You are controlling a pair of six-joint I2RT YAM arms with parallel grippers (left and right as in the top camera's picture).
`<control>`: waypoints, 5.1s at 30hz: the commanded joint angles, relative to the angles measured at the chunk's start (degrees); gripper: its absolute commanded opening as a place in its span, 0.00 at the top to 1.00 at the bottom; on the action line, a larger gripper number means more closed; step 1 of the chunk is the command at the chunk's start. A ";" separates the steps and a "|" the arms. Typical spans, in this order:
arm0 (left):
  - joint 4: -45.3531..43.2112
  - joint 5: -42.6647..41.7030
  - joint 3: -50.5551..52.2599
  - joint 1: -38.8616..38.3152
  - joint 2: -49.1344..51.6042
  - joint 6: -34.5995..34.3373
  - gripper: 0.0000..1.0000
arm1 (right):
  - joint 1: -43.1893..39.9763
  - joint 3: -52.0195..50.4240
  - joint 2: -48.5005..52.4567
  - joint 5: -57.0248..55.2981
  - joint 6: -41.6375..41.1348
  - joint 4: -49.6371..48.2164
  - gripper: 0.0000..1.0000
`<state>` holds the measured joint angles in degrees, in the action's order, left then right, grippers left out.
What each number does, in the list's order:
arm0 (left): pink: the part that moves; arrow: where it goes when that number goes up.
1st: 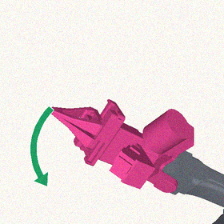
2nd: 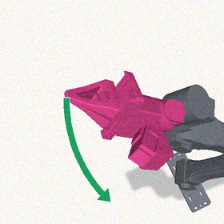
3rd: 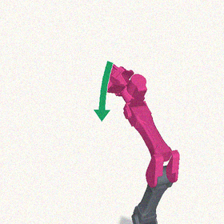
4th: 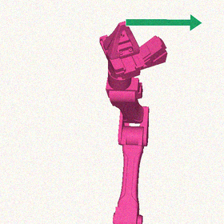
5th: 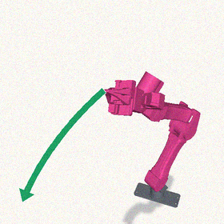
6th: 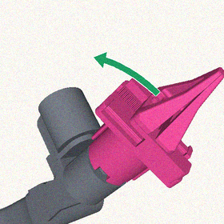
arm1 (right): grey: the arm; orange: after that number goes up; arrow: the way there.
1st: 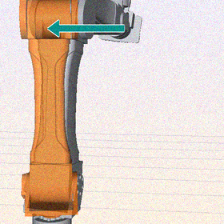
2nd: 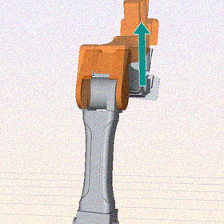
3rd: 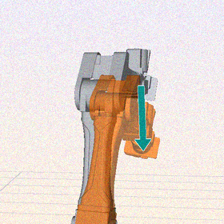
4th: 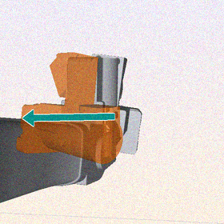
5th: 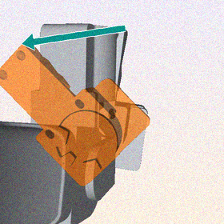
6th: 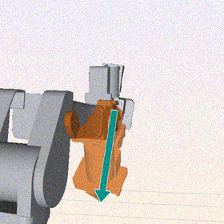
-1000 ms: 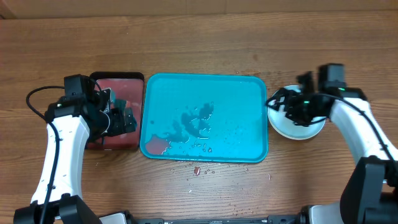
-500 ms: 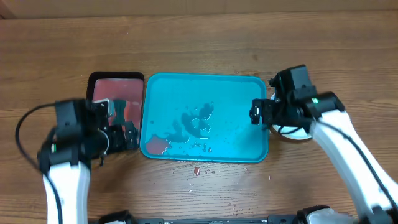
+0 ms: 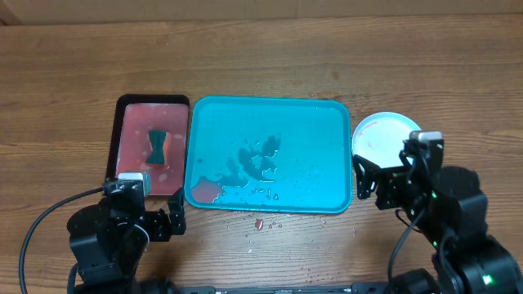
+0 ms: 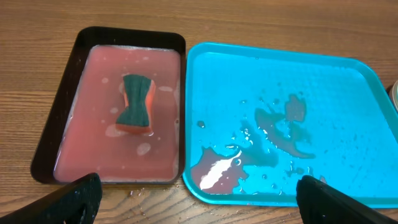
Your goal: Clean dirty plates on tray and stack at the side
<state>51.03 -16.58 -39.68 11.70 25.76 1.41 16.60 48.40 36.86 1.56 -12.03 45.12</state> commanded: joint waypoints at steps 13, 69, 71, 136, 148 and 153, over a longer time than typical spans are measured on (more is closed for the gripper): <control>0.13 -0.98 0.63 -0.11 -0.33 -0.74 0.00 | 0.33 -0.72 -0.79 -1.07 -0.37 3.93 0.00; 0.15 -0.98 0.63 -0.11 -0.33 -0.76 0.00 | -10.03 -47.58 -36.70 -0.63 7.76 -39.63 0.00; 0.15 -0.98 0.63 -0.11 -0.33 -0.74 0.00 | -10.03 -47.58 -36.70 -0.63 7.76 -39.63 0.00; -47.39 8.20 39.41 -10.56 -25.11 -1.79 0.00 | -10.03 -47.58 -36.70 -0.61 7.76 -39.63 0.00; -47.39 8.20 39.41 -10.56 -25.11 -1.77 0.00 | -10.03 -47.58 -36.70 -0.63 7.76 -39.63 0.00; -47.39 8.17 39.41 -10.56 -25.11 -1.79 0.00 | -10.03 -47.58 -36.70 -0.63 7.76 -39.63 0.00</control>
<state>3.49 -8.93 -0.47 1.15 0.97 -1.32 6.79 1.08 0.62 0.71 -4.47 5.67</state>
